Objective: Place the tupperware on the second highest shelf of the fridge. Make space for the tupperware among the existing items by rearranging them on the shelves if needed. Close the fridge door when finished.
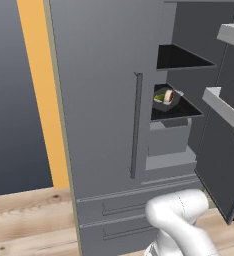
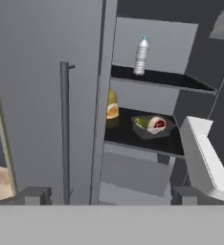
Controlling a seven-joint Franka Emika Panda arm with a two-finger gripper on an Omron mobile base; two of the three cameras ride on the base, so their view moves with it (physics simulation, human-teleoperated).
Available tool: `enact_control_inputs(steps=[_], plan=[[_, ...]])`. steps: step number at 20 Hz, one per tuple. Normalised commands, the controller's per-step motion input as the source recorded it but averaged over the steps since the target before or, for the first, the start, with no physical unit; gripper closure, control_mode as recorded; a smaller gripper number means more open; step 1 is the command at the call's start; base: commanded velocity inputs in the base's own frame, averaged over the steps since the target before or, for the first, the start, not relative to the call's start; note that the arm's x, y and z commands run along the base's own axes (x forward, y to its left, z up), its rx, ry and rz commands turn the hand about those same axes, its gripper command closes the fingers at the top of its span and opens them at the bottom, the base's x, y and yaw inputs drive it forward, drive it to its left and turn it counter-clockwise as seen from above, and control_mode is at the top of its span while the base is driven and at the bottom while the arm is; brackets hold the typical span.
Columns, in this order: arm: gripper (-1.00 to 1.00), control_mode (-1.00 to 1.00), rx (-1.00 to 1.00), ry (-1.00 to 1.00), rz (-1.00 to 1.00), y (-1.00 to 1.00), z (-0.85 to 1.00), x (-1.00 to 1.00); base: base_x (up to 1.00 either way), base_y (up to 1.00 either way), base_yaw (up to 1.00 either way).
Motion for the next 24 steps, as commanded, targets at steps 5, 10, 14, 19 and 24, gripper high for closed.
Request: enact_control_inputs(steps=[5,10,14,19,24], plan=[[-1.00,-1.00,0.38,0.00,-0.22,-0.89,-0.05,-0.06,0.00,0.00,0.00],[-1.00,-1.00,0.51,0.00,-0.17,-1.00,-0.42,0.05,0.00,0.00,0.00],[-1.00,-1.00,0.47,0.00,-0.07,-1.00,-0.54,0.01,0.00,0.00,0.00],[-1.00,-1.00,0.36,-0.01,0.00,-1.00,-0.29,-0.13,0.00,0.00,0.00],[-1.00,-1.00,0.29,0.00,0.00,-0.86,-0.19,0.29,0.00,0.00,0.00]])
